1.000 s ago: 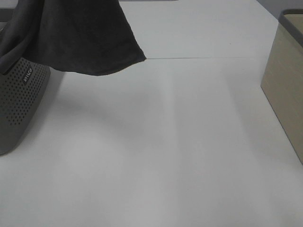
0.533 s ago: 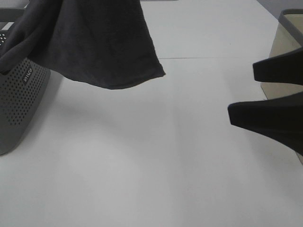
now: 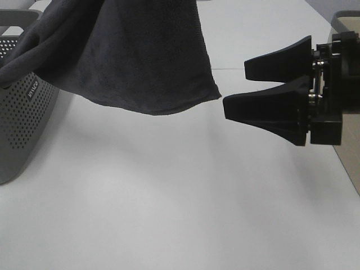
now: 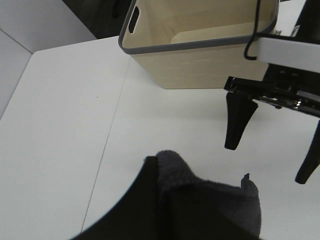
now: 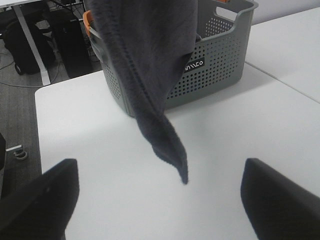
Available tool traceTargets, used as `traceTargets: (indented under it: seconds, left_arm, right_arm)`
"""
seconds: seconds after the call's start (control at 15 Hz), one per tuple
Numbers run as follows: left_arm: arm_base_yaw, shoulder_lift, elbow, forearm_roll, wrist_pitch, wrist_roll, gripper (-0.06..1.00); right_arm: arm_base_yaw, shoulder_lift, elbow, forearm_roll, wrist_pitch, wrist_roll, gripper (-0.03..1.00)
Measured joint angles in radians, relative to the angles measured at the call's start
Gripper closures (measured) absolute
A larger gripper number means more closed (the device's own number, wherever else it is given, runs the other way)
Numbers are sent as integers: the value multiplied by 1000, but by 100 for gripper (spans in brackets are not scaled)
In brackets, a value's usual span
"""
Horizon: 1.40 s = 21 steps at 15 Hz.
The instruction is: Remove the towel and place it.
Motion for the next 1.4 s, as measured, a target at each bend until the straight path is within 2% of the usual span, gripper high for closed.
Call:
traceTargets:
  seconds: [0.33, 0.53, 0.6, 0.67, 0.8, 0.93, 1.07, 1.13, 1.27, 1.4]
  left_arm:
    - [0, 19, 0, -57, -25, 35, 94]
    - [0, 45, 0, -62, -25, 35, 94]
    - [0, 45, 0, -62, -25, 35, 94]
    - [0, 47, 0, -60, -26, 35, 94]
    - [0, 47, 0, -60, -26, 35, 94]
    - [0, 47, 0, -60, -26, 35, 94]
    - [0, 47, 0, -60, -26, 35, 94]
    - [0, 47, 0, -57, -26, 35, 94]
    - [0, 47, 0, -54, -26, 35, 94]
    - [0, 47, 0, -51, -26, 35, 94]
  right_arm:
    - [2, 143, -73, 7, 68, -25, 12]
    - [127, 201, -132, -9, 46, -25, 12]
    - [127, 201, -132, -9, 46, -25, 12]
    - [160, 202, -138, -30, -3, -20, 17]
    - [165, 202, -138, -31, -36, -17, 34]
    - [165, 202, -138, -35, -57, -9, 58]
    - [165, 202, -138, -78, -62, 40, 89]
    - [165, 202, -138, -94, -64, 87, 96]
    - [165, 202, -143, -107, -78, 195, 96]
    - [165, 203, -175, -150, -114, 352, 96]
